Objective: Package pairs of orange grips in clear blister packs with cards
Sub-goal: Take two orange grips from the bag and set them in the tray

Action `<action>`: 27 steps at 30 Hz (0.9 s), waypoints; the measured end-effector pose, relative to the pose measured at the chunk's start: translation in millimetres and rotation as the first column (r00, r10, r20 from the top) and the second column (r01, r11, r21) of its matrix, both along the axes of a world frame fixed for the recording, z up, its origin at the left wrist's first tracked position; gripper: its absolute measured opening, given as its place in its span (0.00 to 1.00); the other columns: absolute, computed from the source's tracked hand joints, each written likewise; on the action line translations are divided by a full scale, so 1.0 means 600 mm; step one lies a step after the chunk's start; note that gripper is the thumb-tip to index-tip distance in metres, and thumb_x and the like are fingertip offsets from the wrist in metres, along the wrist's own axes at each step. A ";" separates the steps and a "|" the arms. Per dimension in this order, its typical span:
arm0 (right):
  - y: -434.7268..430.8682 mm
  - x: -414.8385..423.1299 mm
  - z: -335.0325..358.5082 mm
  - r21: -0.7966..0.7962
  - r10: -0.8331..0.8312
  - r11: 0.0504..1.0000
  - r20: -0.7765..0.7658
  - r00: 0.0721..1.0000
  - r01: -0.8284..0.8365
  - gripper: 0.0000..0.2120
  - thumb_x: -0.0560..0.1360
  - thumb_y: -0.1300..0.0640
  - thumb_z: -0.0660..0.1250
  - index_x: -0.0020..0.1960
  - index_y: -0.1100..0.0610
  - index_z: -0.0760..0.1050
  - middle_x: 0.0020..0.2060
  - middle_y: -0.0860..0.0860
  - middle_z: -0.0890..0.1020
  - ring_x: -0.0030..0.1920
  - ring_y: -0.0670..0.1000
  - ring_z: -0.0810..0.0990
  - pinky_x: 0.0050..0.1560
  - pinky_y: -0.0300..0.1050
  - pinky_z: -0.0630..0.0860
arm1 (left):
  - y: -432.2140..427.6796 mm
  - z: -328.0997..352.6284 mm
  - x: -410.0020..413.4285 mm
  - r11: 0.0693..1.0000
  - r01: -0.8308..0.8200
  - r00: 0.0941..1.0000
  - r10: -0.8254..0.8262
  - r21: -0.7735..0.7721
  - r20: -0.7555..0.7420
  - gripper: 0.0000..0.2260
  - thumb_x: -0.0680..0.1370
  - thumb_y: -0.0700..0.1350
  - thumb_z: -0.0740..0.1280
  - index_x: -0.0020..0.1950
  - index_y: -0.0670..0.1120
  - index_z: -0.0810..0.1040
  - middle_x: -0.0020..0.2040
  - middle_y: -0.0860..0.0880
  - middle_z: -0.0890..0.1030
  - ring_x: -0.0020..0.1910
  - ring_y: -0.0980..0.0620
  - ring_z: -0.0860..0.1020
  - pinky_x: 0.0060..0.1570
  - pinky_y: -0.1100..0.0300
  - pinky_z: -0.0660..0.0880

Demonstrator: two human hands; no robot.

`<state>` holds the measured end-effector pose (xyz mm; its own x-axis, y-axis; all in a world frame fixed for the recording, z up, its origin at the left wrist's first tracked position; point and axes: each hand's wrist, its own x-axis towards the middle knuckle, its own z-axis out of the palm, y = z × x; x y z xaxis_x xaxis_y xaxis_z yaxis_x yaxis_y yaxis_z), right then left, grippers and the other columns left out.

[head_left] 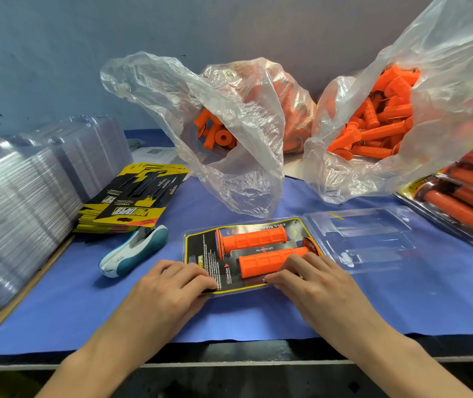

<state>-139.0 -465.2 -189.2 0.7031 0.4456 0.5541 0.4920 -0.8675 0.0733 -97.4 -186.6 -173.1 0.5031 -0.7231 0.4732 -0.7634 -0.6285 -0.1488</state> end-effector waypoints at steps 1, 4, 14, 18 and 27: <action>0.000 0.001 -0.002 0.004 0.001 1.000 0.001 1.000 -0.001 0.08 0.74 0.58 0.74 0.51 0.48 0.79 0.43 0.46 0.77 0.41 0.52 0.74 0.40 0.47 0.75 | 0.004 0.000 0.002 1.000 -0.002 1.000 0.002 -0.001 -0.009 0.10 0.79 0.50 0.62 0.49 0.50 0.83 0.48 0.54 0.82 0.44 0.53 0.80 0.48 0.58 0.73; -0.001 0.004 -0.005 0.004 -0.005 1.000 -0.005 1.000 0.005 0.10 0.73 0.57 0.74 0.52 0.48 0.79 0.43 0.46 0.76 0.41 0.52 0.74 0.40 0.47 0.75 | 0.016 0.001 0.006 1.000 -0.007 0.999 0.007 -0.006 -0.044 0.10 0.77 0.48 0.62 0.49 0.50 0.83 0.48 0.54 0.81 0.45 0.52 0.80 0.50 0.60 0.71; 0.005 -0.040 0.024 0.253 0.008 0.967 -0.076 0.997 0.011 0.13 0.81 0.47 0.59 0.62 0.48 0.77 0.54 0.41 0.78 0.56 0.48 0.75 0.57 0.44 0.71 | 0.042 0.016 -0.009 0.984 -0.093 0.934 0.033 -0.154 -0.356 0.17 0.77 0.65 0.62 0.62 0.58 0.75 0.61 0.64 0.72 0.63 0.63 0.70 0.63 0.67 0.64; 0.009 -0.060 0.038 0.766 -0.089 0.615 -0.170 0.981 0.188 0.07 0.80 0.45 0.61 0.54 0.44 0.75 0.48 0.38 0.80 0.52 0.42 0.77 0.50 0.29 0.68 | 0.026 0.015 0.013 0.807 -0.355 0.858 0.081 -0.472 -0.507 0.09 0.81 0.58 0.61 0.57 0.57 0.75 0.55 0.62 0.76 0.55 0.62 0.75 0.53 0.73 0.68; -0.028 -0.049 0.032 0.776 -0.081 -0.555 -0.408 0.909 0.298 0.20 0.81 0.56 0.63 0.70 0.60 0.64 0.49 0.50 0.75 0.46 0.45 0.81 0.57 0.45 0.74 | -0.003 0.017 0.061 0.391 -0.845 0.322 -0.174 -0.366 -0.930 0.10 0.84 0.45 0.60 0.48 0.41 0.75 0.41 0.42 0.77 0.24 0.52 0.75 0.23 0.59 0.75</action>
